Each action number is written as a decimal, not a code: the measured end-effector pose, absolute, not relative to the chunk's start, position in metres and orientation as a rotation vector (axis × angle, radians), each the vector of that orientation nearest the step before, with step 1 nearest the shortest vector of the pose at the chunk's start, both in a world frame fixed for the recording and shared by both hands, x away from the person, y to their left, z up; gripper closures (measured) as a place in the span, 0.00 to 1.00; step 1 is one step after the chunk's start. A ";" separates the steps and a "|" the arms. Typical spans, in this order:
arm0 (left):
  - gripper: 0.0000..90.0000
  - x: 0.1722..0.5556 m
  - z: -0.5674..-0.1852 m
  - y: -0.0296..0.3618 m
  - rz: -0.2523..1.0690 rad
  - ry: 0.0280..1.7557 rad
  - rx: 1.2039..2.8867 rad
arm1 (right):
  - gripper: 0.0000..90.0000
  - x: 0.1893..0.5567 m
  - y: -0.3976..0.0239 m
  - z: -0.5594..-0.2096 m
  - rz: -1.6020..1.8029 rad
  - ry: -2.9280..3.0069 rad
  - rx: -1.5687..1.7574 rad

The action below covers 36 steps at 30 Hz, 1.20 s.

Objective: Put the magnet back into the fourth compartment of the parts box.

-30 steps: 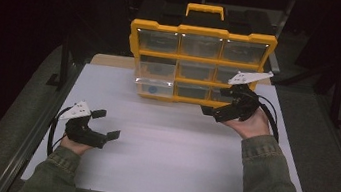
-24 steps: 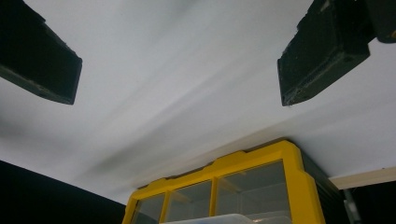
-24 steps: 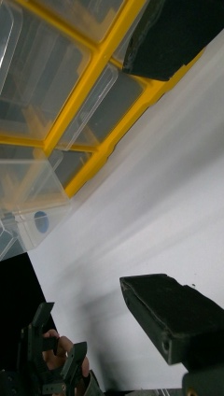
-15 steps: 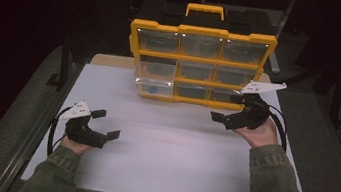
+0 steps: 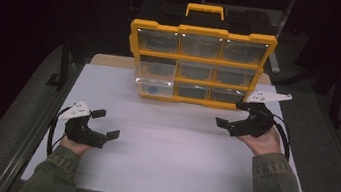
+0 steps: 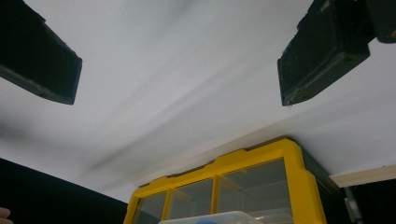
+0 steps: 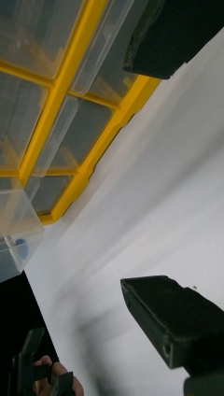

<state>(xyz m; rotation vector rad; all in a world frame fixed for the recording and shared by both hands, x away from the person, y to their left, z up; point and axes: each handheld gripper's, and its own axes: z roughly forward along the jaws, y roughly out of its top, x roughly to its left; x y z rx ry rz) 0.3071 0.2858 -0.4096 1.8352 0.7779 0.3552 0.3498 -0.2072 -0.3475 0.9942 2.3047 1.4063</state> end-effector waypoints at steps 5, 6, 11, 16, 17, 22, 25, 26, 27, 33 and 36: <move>0.00 0.307 -0.410 0.286 0.356 0.779 1.834 | 0.00 0.345 -0.213 -0.355 1.417 2.278 0.997; 0.00 0.307 -0.410 0.286 0.357 0.779 1.835 | 0.00 0.345 -0.213 -0.355 1.417 2.278 0.997; 0.00 0.307 -0.409 0.287 0.359 0.779 1.835 | 0.00 0.341 -0.217 -0.361 1.424 2.264 0.998; 0.00 0.307 -0.410 0.287 0.359 0.785 1.832 | 0.00 0.337 -0.223 -0.367 1.430 2.246 1.013; 0.00 0.307 -0.409 0.287 0.360 0.786 1.831 | 0.00 0.336 -0.224 -0.368 1.434 2.239 1.015; 0.00 0.307 -0.409 0.288 0.360 0.788 1.827 | 0.00 0.328 -0.230 -0.375 1.448 2.212 1.015; 0.00 0.307 -0.409 0.287 0.360 0.786 1.830 | 0.00 0.326 -0.231 -0.378 1.440 2.214 1.022; 0.00 0.307 -0.409 0.287 0.359 0.786 1.831 | 0.00 0.324 -0.232 -0.381 1.435 2.211 1.024; 0.00 0.307 -0.409 0.287 0.359 0.785 1.831 | 0.00 0.324 -0.232 -0.382 1.433 2.211 1.022; 0.00 0.307 -0.409 0.288 0.359 0.786 1.827 | 0.00 0.320 -0.234 -0.386 1.433 2.201 1.025; 0.00 0.307 -0.409 0.287 0.359 0.784 1.829 | 0.00 0.317 -0.237 -0.390 1.434 2.188 1.030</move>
